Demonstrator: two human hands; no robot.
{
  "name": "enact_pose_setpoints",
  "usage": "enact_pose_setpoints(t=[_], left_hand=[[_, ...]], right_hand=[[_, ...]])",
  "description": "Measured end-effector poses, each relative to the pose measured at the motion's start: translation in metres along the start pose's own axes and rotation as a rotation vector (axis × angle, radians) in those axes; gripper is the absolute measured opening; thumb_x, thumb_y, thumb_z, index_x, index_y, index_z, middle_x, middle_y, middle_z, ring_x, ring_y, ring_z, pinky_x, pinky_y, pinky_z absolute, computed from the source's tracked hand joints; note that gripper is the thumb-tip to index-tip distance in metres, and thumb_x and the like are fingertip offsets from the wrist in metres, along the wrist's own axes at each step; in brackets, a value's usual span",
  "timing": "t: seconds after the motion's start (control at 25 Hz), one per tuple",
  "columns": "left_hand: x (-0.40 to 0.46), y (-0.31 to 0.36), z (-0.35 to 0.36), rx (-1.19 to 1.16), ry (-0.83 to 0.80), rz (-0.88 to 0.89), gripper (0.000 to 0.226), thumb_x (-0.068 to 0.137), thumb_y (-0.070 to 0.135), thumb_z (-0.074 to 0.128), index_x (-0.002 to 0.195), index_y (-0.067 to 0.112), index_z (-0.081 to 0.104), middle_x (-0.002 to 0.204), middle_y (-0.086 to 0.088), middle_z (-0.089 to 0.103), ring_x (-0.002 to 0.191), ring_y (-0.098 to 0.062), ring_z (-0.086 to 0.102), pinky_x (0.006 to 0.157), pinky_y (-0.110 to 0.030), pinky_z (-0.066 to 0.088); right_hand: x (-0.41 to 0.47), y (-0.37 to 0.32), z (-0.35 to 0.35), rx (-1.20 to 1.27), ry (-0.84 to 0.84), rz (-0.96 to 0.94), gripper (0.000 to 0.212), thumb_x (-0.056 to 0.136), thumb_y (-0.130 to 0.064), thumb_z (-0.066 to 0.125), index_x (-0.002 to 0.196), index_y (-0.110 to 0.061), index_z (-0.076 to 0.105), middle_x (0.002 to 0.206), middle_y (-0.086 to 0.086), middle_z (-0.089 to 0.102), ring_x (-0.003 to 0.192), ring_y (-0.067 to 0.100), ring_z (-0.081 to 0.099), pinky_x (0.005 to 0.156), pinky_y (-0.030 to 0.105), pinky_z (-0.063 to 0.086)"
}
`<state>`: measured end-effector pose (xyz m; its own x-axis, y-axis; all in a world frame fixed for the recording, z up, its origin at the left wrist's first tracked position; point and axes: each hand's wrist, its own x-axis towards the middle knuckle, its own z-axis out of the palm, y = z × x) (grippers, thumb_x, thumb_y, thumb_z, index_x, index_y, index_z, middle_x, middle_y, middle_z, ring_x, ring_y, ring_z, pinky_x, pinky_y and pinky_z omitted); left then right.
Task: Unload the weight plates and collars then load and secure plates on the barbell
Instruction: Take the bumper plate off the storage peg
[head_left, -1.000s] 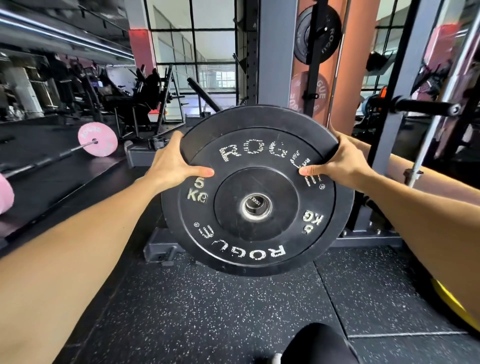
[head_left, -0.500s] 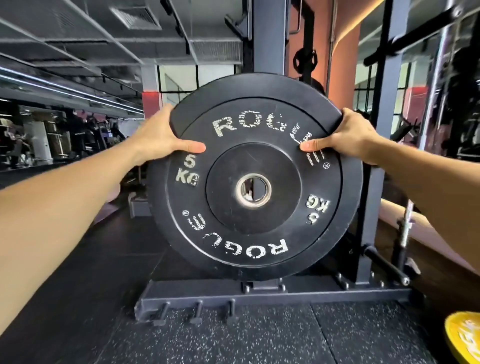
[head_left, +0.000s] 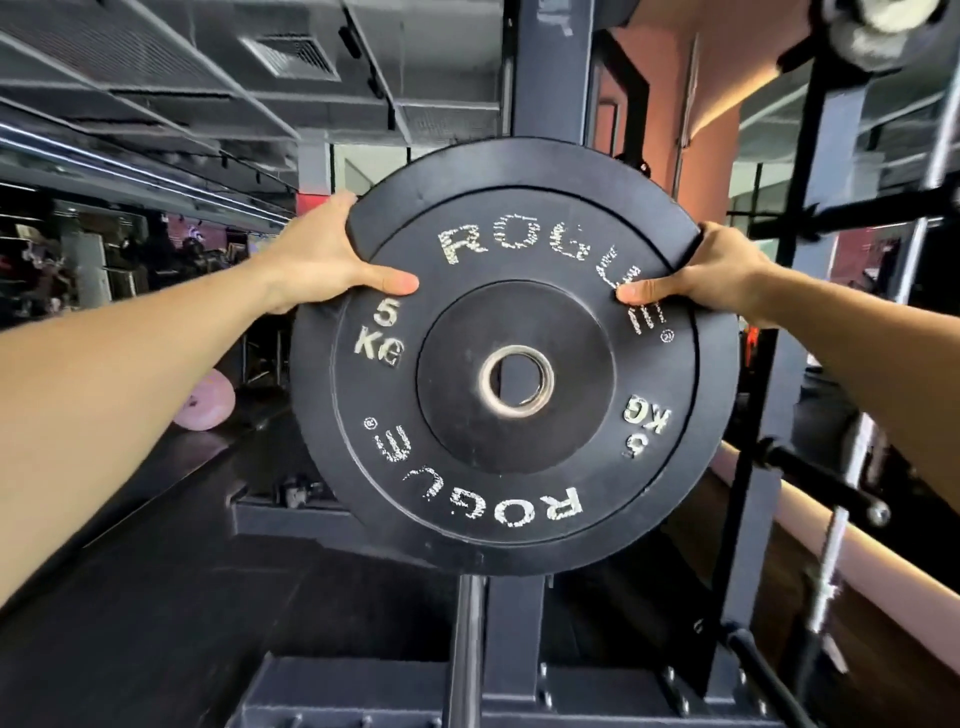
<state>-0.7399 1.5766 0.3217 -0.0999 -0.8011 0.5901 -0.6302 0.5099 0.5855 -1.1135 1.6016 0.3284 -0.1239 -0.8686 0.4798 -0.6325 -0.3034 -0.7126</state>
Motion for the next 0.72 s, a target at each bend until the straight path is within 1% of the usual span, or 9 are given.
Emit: enact_pose_setpoints(t=[0.04, 0.12, 0.16, 0.2, 0.32, 0.4, 0.52, 0.6, 0.72], left_hand=[[0.023, 0.017, -0.014, 0.005, -0.002, 0.002, 0.074, 0.057, 0.042, 0.093, 0.114, 0.025, 0.050, 0.099, 0.015, 0.062, 0.089, -0.002, 0.058, 0.065, -0.024, 0.044], [0.075, 0.054, -0.046, 0.025, 0.001, 0.013, 0.083, 0.052, 0.048, 0.094, 0.118, 0.027, 0.050, 0.107, 0.012, 0.065, 0.098, -0.010, 0.063, 0.078, -0.032, 0.052], [0.098, 0.075, -0.061, 0.021, 0.003, 0.011, 0.086, 0.050, 0.050, 0.094, 0.121, 0.028, 0.050, 0.111, 0.012, 0.066, 0.102, -0.013, 0.064, 0.083, -0.036, 0.053], [0.120, 0.098, -0.077, 0.011, 0.001, 0.010, 0.086, 0.051, 0.048, 0.094, 0.123, 0.029, 0.049, 0.112, 0.012, 0.066, 0.103, -0.013, 0.064, 0.085, -0.035, 0.053], [0.172, 0.154, -0.117, 0.003, -0.003, 0.007, 0.079, 0.057, 0.042, 0.094, 0.121, 0.031, 0.049, 0.109, 0.015, 0.065, 0.099, -0.005, 0.062, 0.074, -0.024, 0.049], [0.197, 0.186, -0.139, 0.022, 0.016, -0.001, 0.082, 0.054, 0.046, 0.094, 0.121, 0.031, 0.049, 0.111, 0.014, 0.065, 0.101, -0.008, 0.062, 0.076, -0.027, 0.049], [0.216, 0.223, -0.154, 0.017, 0.009, 0.021, 0.081, 0.052, 0.048, 0.094, 0.118, 0.034, 0.050, 0.111, 0.015, 0.066, 0.104, -0.011, 0.063, 0.085, -0.034, 0.052], [0.221, 0.241, -0.152, -0.002, -0.010, 0.035, 0.078, 0.053, 0.045, 0.095, 0.117, 0.033, 0.051, 0.108, 0.016, 0.067, 0.103, -0.010, 0.064, 0.086, -0.034, 0.052], [0.222, 0.269, -0.133, 0.008, -0.022, 0.049, 0.087, 0.046, 0.053, 0.094, 0.119, 0.033, 0.052, 0.111, 0.014, 0.068, 0.108, -0.013, 0.063, 0.095, -0.038, 0.052]], right_hand=[[0.020, -0.020, -0.016, 0.008, -0.015, -0.004, 0.069, 0.031, -0.040, 0.097, 0.094, -0.027, 0.069, 0.096, -0.009, 0.075, 0.088, 0.014, 0.072, 0.091, 0.038, 0.055], [0.063, -0.062, -0.053, 0.004, -0.026, -0.017, 0.067, 0.034, -0.039, 0.096, 0.095, -0.026, 0.070, 0.094, -0.009, 0.075, 0.085, 0.011, 0.071, 0.089, 0.034, 0.055], [0.083, -0.083, -0.071, 0.005, -0.035, -0.020, 0.063, 0.036, -0.038, 0.095, 0.092, -0.026, 0.070, 0.093, -0.009, 0.075, 0.084, 0.009, 0.071, 0.089, 0.032, 0.055], [0.103, -0.105, -0.089, 0.009, -0.046, -0.025, 0.060, 0.037, -0.037, 0.095, 0.090, -0.027, 0.069, 0.092, -0.009, 0.074, 0.084, 0.009, 0.070, 0.089, 0.031, 0.054], [0.151, -0.155, -0.134, 0.036, -0.046, -0.029, 0.064, 0.033, -0.038, 0.096, 0.090, -0.026, 0.071, 0.092, -0.008, 0.076, 0.085, 0.012, 0.072, 0.089, 0.035, 0.056], [0.172, -0.183, -0.165, 0.032, -0.053, -0.039, 0.069, 0.030, -0.041, 0.096, 0.093, -0.026, 0.071, 0.092, -0.008, 0.076, 0.086, 0.013, 0.072, 0.089, 0.035, 0.056], [0.185, -0.200, -0.204, 0.000, -0.049, -0.074, 0.087, 0.021, -0.053, 0.096, 0.100, -0.028, 0.072, 0.095, -0.008, 0.076, 0.090, 0.015, 0.073, 0.091, 0.038, 0.055], [0.186, -0.200, -0.226, -0.001, -0.070, -0.072, 0.088, 0.022, -0.056, 0.096, 0.103, -0.029, 0.072, 0.096, -0.009, 0.076, 0.092, 0.015, 0.072, 0.092, 0.038, 0.054], [0.178, -0.185, -0.261, 0.009, -0.061, -0.059, 0.085, 0.023, -0.054, 0.097, 0.101, -0.030, 0.073, 0.096, -0.010, 0.076, 0.092, 0.014, 0.072, 0.093, 0.037, 0.054]])
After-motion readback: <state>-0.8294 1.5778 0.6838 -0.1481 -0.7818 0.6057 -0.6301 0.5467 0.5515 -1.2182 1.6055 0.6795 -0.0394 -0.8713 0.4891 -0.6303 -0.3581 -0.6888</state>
